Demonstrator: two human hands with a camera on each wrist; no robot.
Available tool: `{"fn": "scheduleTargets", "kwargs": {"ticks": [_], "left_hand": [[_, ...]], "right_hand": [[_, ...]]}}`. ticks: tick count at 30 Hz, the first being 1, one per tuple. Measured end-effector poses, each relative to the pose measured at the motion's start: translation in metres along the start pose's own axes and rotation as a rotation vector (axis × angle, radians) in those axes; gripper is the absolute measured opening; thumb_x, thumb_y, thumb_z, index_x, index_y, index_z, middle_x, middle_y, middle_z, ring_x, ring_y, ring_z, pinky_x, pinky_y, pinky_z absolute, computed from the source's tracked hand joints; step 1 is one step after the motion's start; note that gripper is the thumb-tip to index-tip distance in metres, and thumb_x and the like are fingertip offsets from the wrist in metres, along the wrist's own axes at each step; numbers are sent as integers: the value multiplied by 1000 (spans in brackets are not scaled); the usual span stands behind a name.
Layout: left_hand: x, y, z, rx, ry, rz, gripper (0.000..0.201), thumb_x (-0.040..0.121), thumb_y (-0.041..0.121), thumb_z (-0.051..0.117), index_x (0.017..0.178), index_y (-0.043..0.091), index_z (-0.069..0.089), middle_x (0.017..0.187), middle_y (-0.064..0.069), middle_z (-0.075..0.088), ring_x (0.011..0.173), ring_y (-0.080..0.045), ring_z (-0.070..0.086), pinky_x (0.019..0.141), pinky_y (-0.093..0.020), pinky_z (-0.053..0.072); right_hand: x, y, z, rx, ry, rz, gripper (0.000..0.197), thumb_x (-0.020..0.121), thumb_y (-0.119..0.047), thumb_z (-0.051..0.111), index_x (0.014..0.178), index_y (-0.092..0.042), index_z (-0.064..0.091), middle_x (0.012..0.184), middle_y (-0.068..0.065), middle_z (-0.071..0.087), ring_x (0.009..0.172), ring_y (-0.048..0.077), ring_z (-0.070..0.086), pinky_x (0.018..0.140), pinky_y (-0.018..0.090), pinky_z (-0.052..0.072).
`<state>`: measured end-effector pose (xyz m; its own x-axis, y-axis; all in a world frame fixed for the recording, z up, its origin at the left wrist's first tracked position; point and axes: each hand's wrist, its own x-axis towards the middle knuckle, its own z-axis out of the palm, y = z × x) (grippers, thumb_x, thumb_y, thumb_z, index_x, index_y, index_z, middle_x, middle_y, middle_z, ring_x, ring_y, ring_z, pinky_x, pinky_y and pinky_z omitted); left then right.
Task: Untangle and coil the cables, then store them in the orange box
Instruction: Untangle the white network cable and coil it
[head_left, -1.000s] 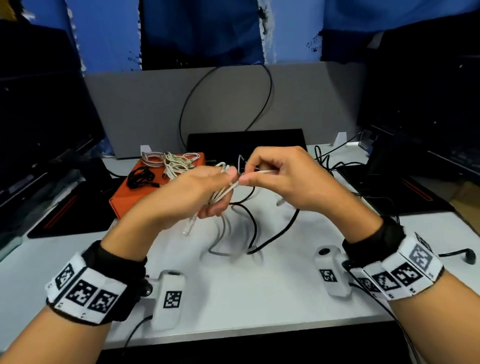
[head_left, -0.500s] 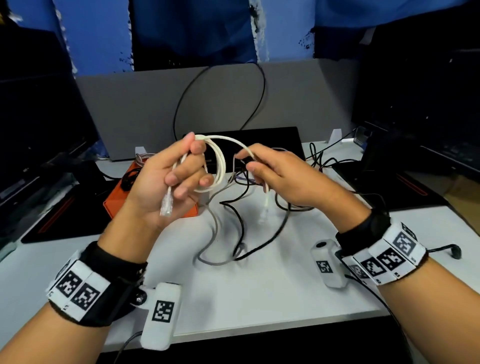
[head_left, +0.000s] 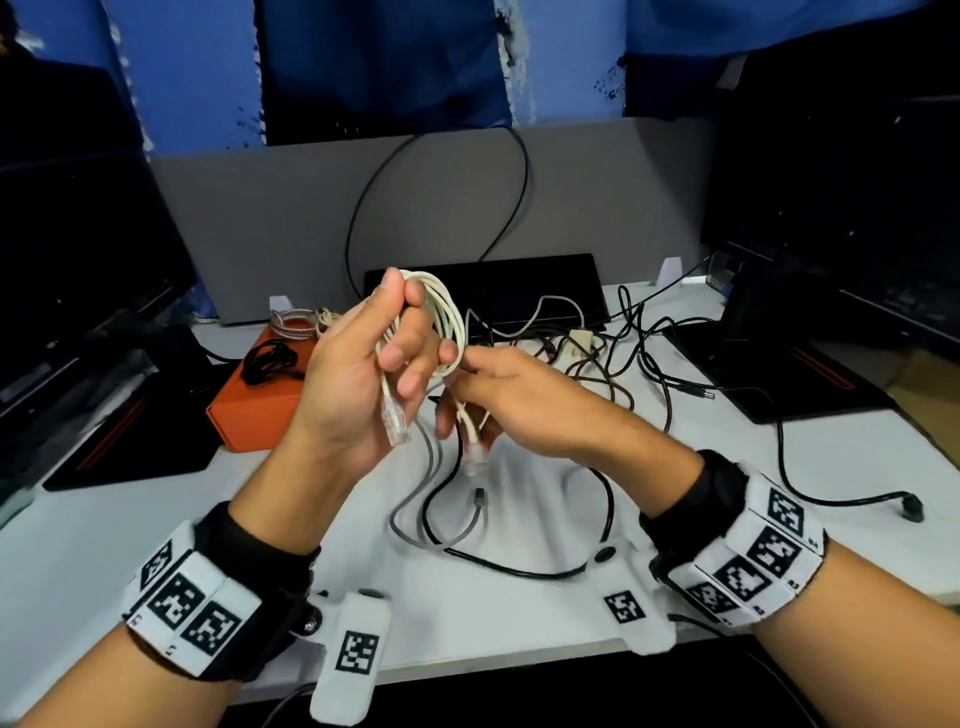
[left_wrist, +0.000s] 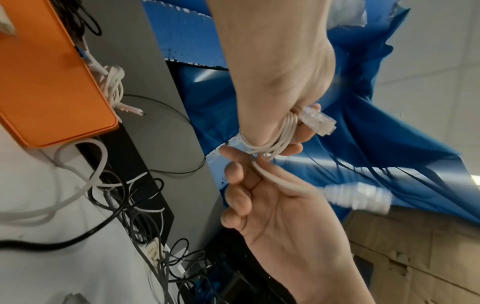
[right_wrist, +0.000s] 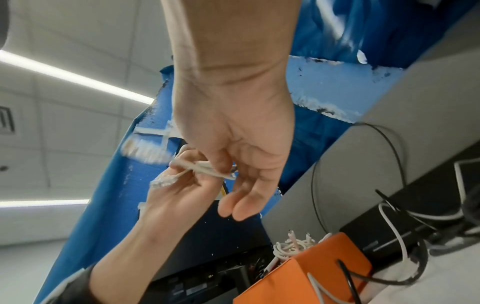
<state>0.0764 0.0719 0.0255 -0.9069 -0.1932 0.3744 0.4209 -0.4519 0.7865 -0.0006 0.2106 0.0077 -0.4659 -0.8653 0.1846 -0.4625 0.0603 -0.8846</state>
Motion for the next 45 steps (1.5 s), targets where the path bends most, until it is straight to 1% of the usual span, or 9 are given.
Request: {"fn": "scheduleTargets", "kwargs": {"ticks": [3, 6, 9, 17, 22, 28, 33, 36, 45], "left_hand": [[-1, 1, -4, 9, -44, -7, 31, 108, 32, 37, 88, 15, 55, 43, 11, 35, 39, -11, 32, 67, -24, 50], [-3, 1, -6, 17, -102, -33, 27, 102, 35, 44, 86, 18, 57, 43, 10, 32, 51, -24, 16, 65, -26, 51], [-5, -4, -5, -39, -180, -36, 29, 106, 30, 36, 88, 14, 53, 42, 8, 30, 38, -12, 37, 74, -26, 51], [-6, -4, -9, -78, -243, -80, 41, 110, 27, 26, 86, 14, 57, 45, 4, 27, 48, -11, 53, 87, -30, 53], [-7, 2, -8, -16, -274, -80, 31, 104, 31, 39, 86, 14, 58, 45, 3, 43, 60, -17, 61, 91, -31, 53], [-10, 8, 3, 628, -54, 52, 35, 110, 32, 36, 97, 11, 60, 97, -11, 69, 99, -25, 65, 99, -45, 49], [-18, 26, 13, 1092, 33, 130, 26, 110, 37, 38, 121, 27, 59, 90, -6, 69, 78, -26, 68, 70, -47, 56], [-21, 30, 15, 1284, -32, 102, 22, 110, 39, 34, 110, 31, 54, 72, -5, 69, 63, -21, 69, 62, -50, 56], [-16, 7, 8, 1208, 49, 114, 18, 111, 30, 33, 110, 21, 49, 80, -9, 69, 61, -23, 67, 61, -56, 55]], "right_hand": [[-3, -5, -4, 230, -11, 20, 38, 106, -26, 39, 103, 1, 66, 97, 21, 71, 78, 29, 63, 77, 49, 52], [-3, -8, -5, 351, 15, 32, 58, 111, -48, 28, 87, -15, 70, 89, 12, 72, 78, 30, 63, 78, 49, 54], [-1, -8, 3, 359, 161, 30, 61, 110, -51, 30, 68, -28, 69, 72, 6, 68, 60, 25, 61, 64, 42, 53], [-2, -10, 12, 418, 240, 136, 58, 106, -60, 30, 108, -11, 63, 57, 0, 58, 44, 18, 47, 45, 31, 41], [-4, -14, 9, 246, 319, -2, 46, 109, -54, 32, 88, -19, 52, 71, -1, 57, 57, 21, 52, 45, 30, 42], [-5, -17, -13, -192, 552, -210, 42, 112, -42, 31, 85, -13, 47, 72, -3, 51, 62, 11, 49, 59, 37, 44], [-6, -18, -26, -461, 527, -178, 34, 112, -40, 30, 84, -22, 38, 72, -4, 49, 61, 11, 43, 58, 33, 35], [-7, -17, -25, -477, 509, -181, 35, 111, -40, 31, 88, -16, 40, 72, -2, 49, 62, 13, 44, 58, 33, 35], [4, -11, -7, 260, 535, -106, 48, 113, -39, 35, 108, 3, 59, 61, -13, 42, 58, 6, 37, 56, 23, 35]]}}
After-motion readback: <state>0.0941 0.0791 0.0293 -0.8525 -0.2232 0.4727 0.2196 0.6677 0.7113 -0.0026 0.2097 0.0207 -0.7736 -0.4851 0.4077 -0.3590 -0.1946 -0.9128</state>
